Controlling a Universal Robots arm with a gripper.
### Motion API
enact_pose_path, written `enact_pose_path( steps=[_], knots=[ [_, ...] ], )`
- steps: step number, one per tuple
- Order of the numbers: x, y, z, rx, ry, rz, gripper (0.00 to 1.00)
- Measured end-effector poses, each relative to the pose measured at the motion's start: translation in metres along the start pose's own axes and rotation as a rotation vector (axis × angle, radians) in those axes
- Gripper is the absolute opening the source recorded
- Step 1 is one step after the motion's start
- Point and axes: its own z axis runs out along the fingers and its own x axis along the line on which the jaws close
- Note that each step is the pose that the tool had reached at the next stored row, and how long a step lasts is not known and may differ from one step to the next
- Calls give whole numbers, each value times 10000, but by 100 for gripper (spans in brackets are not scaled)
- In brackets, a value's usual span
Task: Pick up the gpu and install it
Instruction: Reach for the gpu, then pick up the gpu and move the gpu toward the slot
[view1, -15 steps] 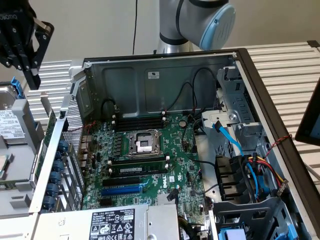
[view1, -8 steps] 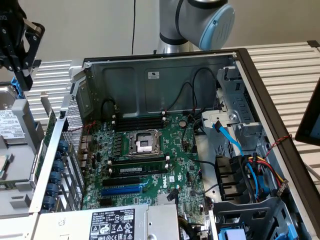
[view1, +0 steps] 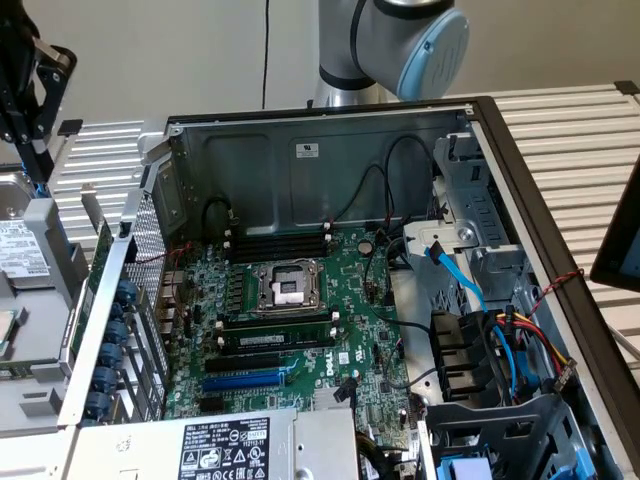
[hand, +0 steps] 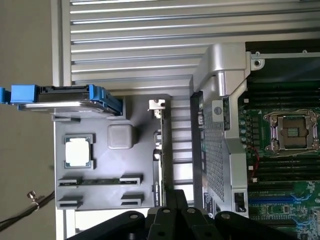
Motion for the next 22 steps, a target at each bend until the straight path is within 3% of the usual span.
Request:
enact_pose_path(
  steps=[8,9,11,15,22],
  knots=[
    [154,-11,-1,42,1,-64,11],
    [168,-11,-1,64,0,-67,11],
    [201,-14,-1,185,-8,-78,11],
    [241,-13,-2,321,-14,-94,11],
    [277,-13,-1,331,-17,-98,11]
  ],
)
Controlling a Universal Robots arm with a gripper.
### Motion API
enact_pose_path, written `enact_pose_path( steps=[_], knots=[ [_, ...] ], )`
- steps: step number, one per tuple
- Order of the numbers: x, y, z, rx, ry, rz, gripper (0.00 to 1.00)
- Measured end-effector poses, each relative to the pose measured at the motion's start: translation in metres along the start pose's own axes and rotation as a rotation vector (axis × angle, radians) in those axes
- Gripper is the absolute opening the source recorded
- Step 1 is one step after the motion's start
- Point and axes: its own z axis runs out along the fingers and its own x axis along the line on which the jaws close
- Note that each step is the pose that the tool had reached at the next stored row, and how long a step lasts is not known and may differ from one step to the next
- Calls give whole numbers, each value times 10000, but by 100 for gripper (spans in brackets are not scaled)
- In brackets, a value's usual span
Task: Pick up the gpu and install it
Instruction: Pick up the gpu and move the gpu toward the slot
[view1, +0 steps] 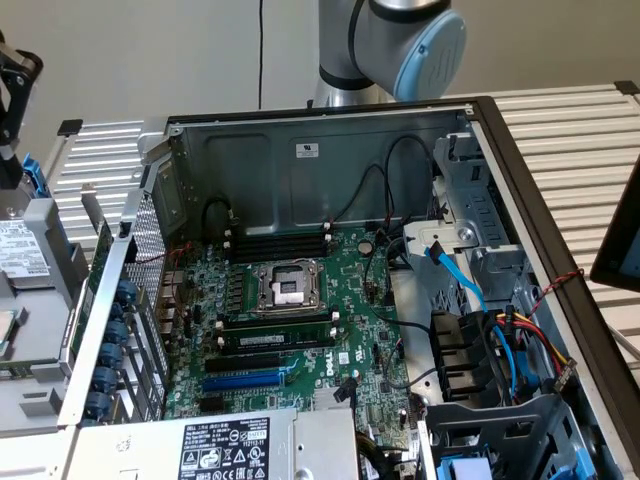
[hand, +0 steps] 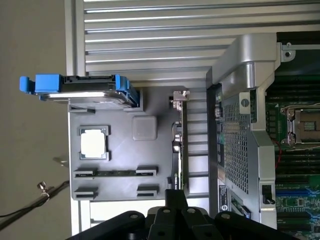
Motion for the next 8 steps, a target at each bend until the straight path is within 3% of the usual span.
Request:
enact_pose_path(
  steps=[3,5,8],
  knots=[
    [56,-3,3,-2,-31,-2,11],
    [101,-7,15,-21,-105,-4,11],
    [132,-13,31,-109,-256,-8,11]
  ],
)
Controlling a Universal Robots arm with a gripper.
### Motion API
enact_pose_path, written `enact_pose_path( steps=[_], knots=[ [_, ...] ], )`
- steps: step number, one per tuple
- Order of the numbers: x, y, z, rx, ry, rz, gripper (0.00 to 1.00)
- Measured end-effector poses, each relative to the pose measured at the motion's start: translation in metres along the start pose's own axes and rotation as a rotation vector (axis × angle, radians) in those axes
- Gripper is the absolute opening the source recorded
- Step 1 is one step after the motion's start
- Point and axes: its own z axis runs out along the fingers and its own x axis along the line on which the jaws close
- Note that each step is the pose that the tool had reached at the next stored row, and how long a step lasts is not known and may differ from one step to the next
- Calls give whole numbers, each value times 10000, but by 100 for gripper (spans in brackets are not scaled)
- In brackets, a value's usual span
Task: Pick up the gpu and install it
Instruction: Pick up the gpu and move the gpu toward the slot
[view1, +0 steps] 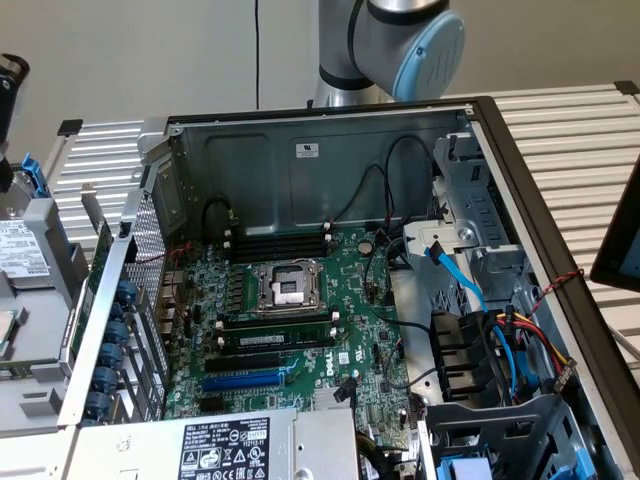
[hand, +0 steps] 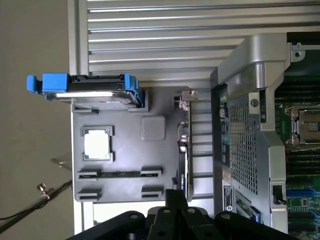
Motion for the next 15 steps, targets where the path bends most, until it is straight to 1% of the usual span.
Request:
enact_pose_path(
  steps=[1,2,4,5,6,7,8,9,11,13,15],
  knots=[
    [3,-1,3,-57,-52,-1,12],
    [5,-2,7,-111,-77,1,12],
    [12,-4,17,-223,-116,8,24],
    [14,-7,23,-271,-134,10,24],
    [19,-9,32,-295,-161,11,30],
    [33,-11,39,-303,-210,9,36],
    [55,-13,47,-307,-276,5,36],
    [76,-15,58,-310,-321,2,42],
    [119,-19,81,-315,-404,-3,42],
    [144,-29,110,-319,-458,-6,42],
    [144,-70,143,-327,-484,-6,42]
  ],
)
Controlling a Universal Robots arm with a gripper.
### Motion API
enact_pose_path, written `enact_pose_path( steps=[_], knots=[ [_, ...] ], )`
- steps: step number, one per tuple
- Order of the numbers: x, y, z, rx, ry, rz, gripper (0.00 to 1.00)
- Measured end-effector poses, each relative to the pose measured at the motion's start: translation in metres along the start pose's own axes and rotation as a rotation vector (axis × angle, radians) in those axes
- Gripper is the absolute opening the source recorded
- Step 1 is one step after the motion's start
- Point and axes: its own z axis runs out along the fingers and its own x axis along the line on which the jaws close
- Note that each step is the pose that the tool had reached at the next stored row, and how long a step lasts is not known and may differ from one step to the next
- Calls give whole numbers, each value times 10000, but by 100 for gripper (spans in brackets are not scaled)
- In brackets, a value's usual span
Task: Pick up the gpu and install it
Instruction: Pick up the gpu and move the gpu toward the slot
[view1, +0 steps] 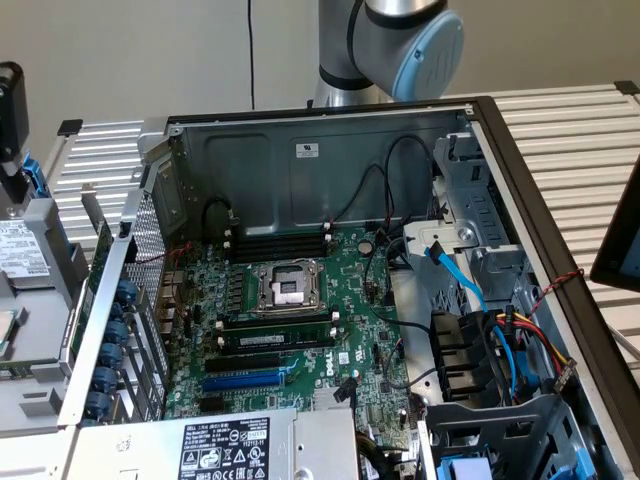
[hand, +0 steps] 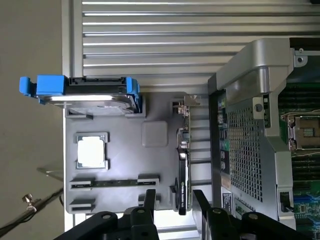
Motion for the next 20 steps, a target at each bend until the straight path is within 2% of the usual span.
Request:
enact_pose_path(
  steps=[3,7,12,17,18,20],
  knots=[
    [1,-51,45,-53,-29,6,42],
    [2,-89,83,-245,-47,44,42],
    [5,-112,131,-438,-96,92,42],
    [4,-169,165,-486,-89,102,42],
    [5,-174,178,-517,-86,115,42],
    [6,-199,200,-617,-82,153,42]
  ],
)
